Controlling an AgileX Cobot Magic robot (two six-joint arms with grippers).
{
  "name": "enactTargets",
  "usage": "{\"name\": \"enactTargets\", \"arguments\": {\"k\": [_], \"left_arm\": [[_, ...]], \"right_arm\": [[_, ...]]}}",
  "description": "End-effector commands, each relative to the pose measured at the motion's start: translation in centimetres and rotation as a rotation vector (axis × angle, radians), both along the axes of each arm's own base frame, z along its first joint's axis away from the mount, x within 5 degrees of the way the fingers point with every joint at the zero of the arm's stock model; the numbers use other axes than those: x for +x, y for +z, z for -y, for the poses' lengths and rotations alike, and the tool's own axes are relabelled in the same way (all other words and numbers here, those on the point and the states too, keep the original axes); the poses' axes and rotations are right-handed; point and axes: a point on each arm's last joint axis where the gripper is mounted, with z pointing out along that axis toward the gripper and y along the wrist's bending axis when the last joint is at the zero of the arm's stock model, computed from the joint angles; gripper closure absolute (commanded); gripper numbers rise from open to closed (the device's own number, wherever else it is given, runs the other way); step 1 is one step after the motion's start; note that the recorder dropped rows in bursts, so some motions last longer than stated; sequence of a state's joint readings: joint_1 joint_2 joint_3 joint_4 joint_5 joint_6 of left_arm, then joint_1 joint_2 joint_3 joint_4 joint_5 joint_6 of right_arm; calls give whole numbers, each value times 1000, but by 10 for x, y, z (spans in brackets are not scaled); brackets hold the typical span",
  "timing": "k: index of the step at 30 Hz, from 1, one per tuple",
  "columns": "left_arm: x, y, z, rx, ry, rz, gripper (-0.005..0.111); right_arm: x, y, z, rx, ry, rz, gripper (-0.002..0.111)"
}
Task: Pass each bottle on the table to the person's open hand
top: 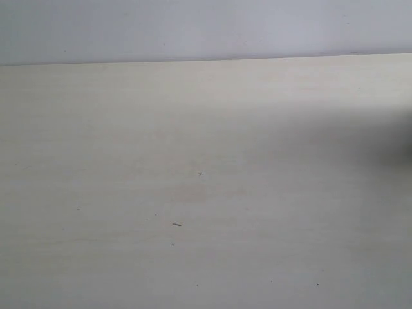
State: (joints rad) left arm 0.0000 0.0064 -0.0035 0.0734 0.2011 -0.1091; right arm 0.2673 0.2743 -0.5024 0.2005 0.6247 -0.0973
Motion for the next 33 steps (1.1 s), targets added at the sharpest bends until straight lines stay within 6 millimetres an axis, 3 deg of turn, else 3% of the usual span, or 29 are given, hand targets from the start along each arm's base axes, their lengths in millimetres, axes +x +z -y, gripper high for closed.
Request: {"name": "enactTargets", "arguments": {"k": [1, 24, 29, 33], "left_arm": [[0, -1, 0, 3, 0, 5, 107], [0, -1, 0, 0, 0, 5, 107], [0, -1, 0, 0, 0, 5, 107], [0, -1, 0, 3, 0, 5, 107]], "right_arm": [[-7, 2, 1, 102, -12, 11, 108], [-10, 3, 1, 130, -18, 18, 108], [-20, 6, 9, 195, -90, 240, 108], [-16, -21, 14, 184, -172, 389, 108]]}}
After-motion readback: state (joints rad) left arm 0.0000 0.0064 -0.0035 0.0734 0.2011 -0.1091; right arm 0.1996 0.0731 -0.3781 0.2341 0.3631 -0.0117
